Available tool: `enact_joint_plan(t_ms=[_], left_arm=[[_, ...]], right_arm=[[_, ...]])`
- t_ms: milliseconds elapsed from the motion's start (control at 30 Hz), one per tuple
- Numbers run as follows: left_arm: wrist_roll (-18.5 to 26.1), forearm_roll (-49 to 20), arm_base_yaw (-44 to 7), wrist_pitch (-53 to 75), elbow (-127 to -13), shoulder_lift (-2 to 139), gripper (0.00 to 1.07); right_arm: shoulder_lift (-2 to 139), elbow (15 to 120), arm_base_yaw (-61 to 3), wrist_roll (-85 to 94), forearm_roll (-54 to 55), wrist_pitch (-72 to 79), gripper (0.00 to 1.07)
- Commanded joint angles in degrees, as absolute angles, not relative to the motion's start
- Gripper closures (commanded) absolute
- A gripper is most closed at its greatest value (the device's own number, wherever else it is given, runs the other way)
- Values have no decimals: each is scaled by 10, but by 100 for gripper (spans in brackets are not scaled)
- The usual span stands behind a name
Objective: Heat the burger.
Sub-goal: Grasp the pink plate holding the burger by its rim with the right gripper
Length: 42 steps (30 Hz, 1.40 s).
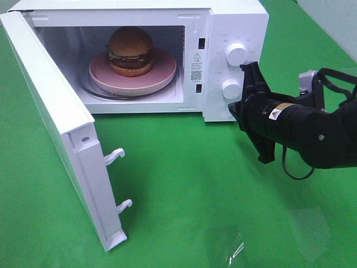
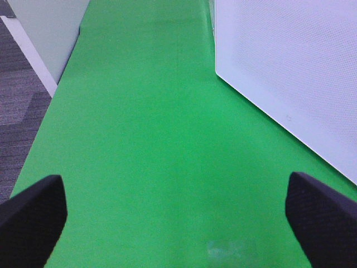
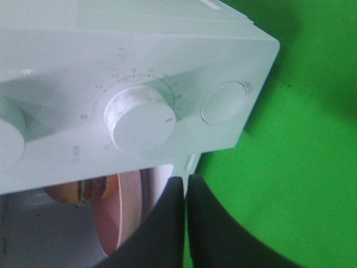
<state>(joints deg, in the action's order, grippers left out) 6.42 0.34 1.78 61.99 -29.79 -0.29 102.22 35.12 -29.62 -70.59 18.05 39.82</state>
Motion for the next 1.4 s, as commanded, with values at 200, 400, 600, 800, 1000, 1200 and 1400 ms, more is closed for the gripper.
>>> enact_joint_plan(t_ms=[200, 400, 600, 800, 1000, 1200, 1400], left_arm=[[64, 0, 17, 612, -297, -13, 7], [64, 0, 17, 612, -297, -13, 7], [64, 0, 17, 612, -297, -13, 7], [64, 0, 17, 612, -297, -13, 7], [64, 0, 17, 612, -297, -13, 7], [64, 0, 17, 612, -297, -13, 7], [64, 0, 17, 612, -297, -13, 7]], right_arm=[[916, 334, -295, -568, 136, 234, 103], [824, 334, -295, -372, 136, 82, 100], [760, 338, -295, -244, 136, -44, 99], [716, 362, -295, -136, 135, -155, 98], [675, 410, -295, -74, 85, -308, 96], [641, 444, -295, -72, 8, -430, 93], [579, 454, -295, -44, -23, -489, 69]])
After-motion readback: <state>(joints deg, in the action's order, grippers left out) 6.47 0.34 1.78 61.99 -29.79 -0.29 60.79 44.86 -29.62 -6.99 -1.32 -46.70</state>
